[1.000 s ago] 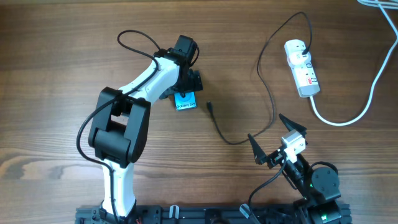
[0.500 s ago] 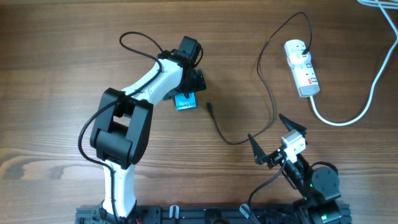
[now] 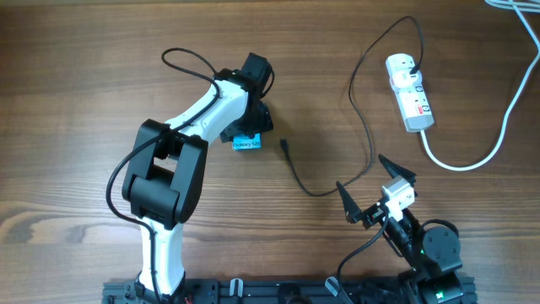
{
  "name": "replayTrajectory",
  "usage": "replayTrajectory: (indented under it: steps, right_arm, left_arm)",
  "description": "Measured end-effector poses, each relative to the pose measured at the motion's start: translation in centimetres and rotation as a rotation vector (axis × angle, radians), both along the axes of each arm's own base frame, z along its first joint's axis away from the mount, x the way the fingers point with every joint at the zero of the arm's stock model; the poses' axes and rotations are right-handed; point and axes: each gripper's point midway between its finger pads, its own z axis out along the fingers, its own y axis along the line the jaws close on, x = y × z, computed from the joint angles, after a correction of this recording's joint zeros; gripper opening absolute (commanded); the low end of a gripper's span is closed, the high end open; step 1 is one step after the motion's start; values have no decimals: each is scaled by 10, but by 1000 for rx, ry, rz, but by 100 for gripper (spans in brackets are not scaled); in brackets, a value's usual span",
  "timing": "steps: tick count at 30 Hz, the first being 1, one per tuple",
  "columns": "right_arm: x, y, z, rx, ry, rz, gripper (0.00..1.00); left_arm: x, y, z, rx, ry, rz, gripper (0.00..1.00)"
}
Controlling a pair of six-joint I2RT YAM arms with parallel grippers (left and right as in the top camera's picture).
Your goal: Plug charger to phone and switch on socket
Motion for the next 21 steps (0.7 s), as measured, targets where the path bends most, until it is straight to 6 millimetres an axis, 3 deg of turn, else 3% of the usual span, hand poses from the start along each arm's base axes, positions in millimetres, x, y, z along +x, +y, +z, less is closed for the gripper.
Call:
replayTrajectory:
  steps: [6, 11, 17, 21]
  right_arm:
    - [0, 0, 0, 0, 0, 0, 100]
    - [0, 0, 0, 0, 0, 0, 100]
    - [0, 0, 0, 0, 0, 0, 100]
    - [0, 0, 0, 0, 0, 0, 100]
  left_arm:
    - [-28, 11, 1, 39, 113, 0, 91]
    - [-29, 10, 2, 36, 115, 3, 100]
    - [-17, 5, 1, 15, 66, 3, 100]
    - [-15, 4, 1, 10, 57, 1, 91]
